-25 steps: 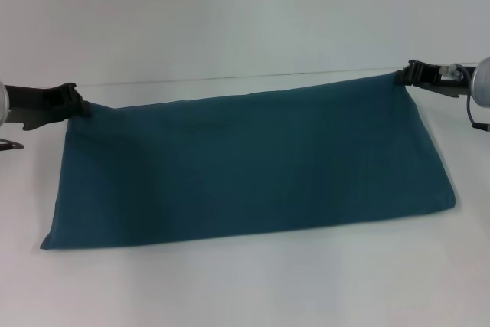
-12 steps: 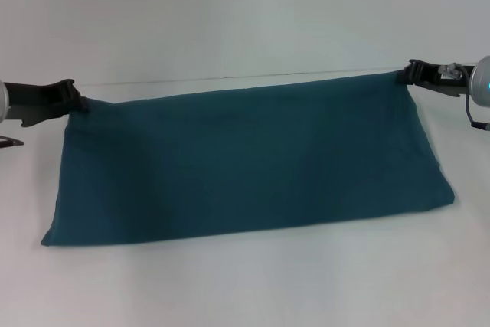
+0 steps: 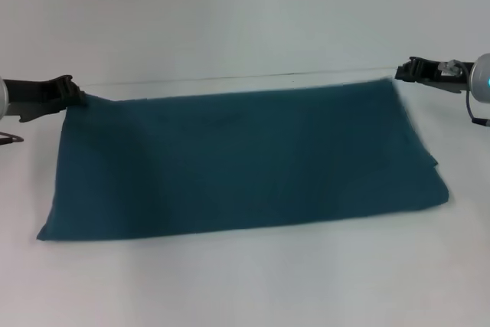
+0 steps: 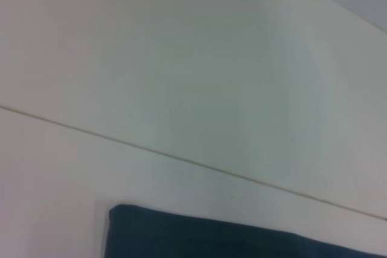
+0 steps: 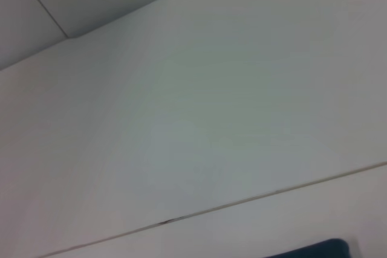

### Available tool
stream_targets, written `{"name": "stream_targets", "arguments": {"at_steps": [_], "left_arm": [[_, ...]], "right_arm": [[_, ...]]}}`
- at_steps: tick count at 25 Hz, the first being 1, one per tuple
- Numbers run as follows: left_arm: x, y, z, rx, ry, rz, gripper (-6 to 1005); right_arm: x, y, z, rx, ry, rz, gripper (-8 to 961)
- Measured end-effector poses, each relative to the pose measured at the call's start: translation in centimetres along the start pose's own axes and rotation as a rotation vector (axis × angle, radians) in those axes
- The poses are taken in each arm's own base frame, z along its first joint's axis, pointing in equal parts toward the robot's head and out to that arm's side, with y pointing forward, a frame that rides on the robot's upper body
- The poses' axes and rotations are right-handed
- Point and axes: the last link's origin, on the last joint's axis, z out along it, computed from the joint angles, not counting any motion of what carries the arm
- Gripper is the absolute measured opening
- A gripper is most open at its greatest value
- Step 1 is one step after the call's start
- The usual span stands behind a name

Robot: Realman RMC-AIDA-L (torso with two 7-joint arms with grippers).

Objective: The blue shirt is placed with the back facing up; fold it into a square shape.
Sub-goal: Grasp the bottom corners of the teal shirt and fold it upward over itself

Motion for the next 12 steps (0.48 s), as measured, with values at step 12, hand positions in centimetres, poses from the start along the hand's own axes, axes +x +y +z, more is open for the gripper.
{"name": "stream_targets", "arguments": {"at_steps": [12], "left_arm": [[-0.4, -2.1, -0.7, 0.032, 0.075, -0.092, 381]], "right_arm": [[-2.5, -2.7, -1.8, 0.035, -0.019, 0.035, 321]]}}
